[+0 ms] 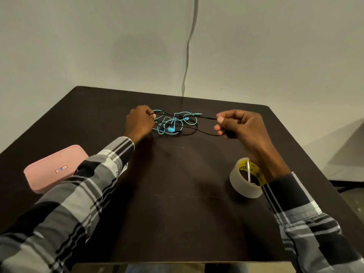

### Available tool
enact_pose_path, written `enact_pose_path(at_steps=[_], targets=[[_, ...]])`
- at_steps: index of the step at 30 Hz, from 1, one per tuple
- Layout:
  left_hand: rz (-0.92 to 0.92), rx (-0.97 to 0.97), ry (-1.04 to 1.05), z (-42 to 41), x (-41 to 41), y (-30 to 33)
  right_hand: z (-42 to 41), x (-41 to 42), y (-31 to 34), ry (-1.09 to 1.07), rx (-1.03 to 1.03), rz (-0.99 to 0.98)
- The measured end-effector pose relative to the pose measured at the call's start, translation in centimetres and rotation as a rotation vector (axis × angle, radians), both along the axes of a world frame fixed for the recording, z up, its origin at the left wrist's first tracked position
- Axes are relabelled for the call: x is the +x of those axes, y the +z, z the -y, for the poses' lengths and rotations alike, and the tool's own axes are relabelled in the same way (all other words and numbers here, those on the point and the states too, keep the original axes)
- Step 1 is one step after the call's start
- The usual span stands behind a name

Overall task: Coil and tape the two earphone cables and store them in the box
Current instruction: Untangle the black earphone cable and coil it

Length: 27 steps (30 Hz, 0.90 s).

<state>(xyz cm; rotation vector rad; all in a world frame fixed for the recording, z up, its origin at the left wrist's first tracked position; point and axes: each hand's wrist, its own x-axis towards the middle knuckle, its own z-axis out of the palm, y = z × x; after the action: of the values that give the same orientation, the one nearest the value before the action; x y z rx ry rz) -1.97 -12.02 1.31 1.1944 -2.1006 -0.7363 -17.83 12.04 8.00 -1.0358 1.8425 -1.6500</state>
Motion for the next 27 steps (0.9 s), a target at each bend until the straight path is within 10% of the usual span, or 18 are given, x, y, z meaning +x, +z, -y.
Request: enact_pose_path(at_steps=[9, 18, 27], targets=[[-0.107, 0.059, -0.132, 0.8, 1.3, 0.3, -0.4, -1.0, -1.6, 0.068, 0.269, -0.195], [0.441, -0.054, -0.307, -1.9, 2.4, 0.9, -0.4, 0.1, 0.5, 0.107, -0.003, -0.103], [0.096, -0.347, -0.22, -4.3, 1.5, 1.0, -1.0, 1.1, -2.4, 0.343, 0.406, -0.477]])
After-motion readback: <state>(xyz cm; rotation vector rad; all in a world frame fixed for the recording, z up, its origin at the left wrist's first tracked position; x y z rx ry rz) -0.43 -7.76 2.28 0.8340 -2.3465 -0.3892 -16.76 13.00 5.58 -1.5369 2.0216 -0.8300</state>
